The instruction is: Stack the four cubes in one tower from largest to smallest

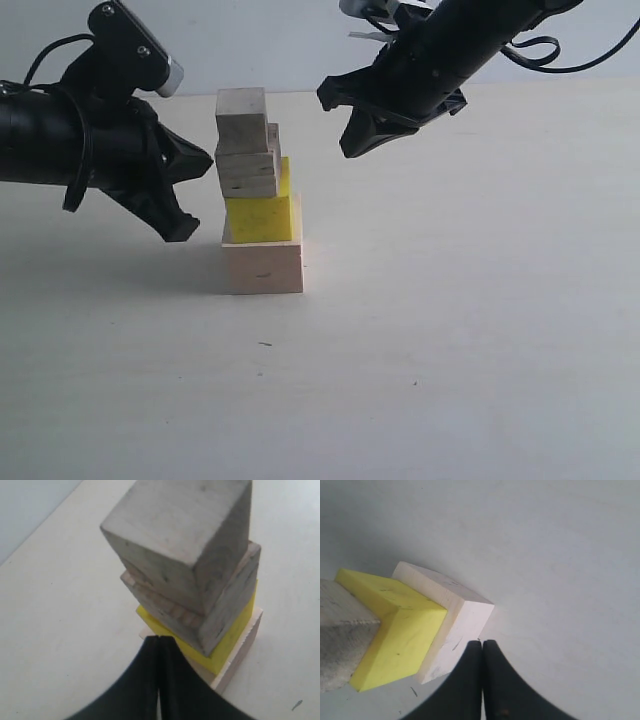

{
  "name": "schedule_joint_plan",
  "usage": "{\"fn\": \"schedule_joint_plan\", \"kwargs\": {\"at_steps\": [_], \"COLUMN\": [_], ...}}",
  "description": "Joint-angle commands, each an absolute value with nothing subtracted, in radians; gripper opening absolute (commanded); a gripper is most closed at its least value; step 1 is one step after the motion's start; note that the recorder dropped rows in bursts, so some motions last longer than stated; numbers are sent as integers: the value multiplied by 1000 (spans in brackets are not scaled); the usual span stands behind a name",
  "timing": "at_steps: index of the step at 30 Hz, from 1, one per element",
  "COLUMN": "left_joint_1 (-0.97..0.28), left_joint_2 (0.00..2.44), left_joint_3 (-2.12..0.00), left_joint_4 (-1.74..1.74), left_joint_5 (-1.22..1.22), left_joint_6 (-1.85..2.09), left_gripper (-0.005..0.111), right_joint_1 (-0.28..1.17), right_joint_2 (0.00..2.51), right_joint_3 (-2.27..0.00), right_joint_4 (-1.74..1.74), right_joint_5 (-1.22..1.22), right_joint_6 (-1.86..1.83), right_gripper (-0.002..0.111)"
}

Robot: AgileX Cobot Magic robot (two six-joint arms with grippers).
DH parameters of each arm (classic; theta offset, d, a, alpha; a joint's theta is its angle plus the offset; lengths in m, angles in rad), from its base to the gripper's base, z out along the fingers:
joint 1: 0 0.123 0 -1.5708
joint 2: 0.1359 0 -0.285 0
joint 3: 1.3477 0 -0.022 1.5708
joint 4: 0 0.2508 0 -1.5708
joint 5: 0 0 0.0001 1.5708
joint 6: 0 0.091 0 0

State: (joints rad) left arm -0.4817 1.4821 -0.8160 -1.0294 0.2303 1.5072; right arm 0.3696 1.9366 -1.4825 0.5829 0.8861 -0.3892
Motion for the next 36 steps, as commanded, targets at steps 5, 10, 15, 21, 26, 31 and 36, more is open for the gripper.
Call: {"fn": "schedule_joint_plan", "kwargs": {"at_steps": [5,10,15,21,26,31,36], "left_joint_1": [-479,-479,-479,-479,-479,-479,-479], "left_joint_2": [1495,1496,1496,1496,1496,1496,1496], "left_joint_3": [-826,-826,-826,-826,-826,-826,-826], "left_joint_4": [-1043,-1057,-1122,-1124,-1124,-1124,-1124], "left_joint_5": [238,246,264,267,267,267,266], "left_joint_6": [1515,1525,1595,1595,1595,1595,1597], "left_gripper": [0,0,0,0,0,0,0], "right_joint_1": [364,364,364,364,364,364,364], "right_joint_2": [1938,1938,1938,1938,1938,1938,1938], "right_joint_3": [-1481,-1481,-1481,-1481,-1481,-1481,-1481], "right_joint_4": [593,595,595,593,593,593,593], "right_joint_5": [881,881,881,881,881,881,881], "right_joint_6": [-400,-400,-400,-402,-402,-402,-402], "right_gripper": [0,0,0,0,0,0,0]}}
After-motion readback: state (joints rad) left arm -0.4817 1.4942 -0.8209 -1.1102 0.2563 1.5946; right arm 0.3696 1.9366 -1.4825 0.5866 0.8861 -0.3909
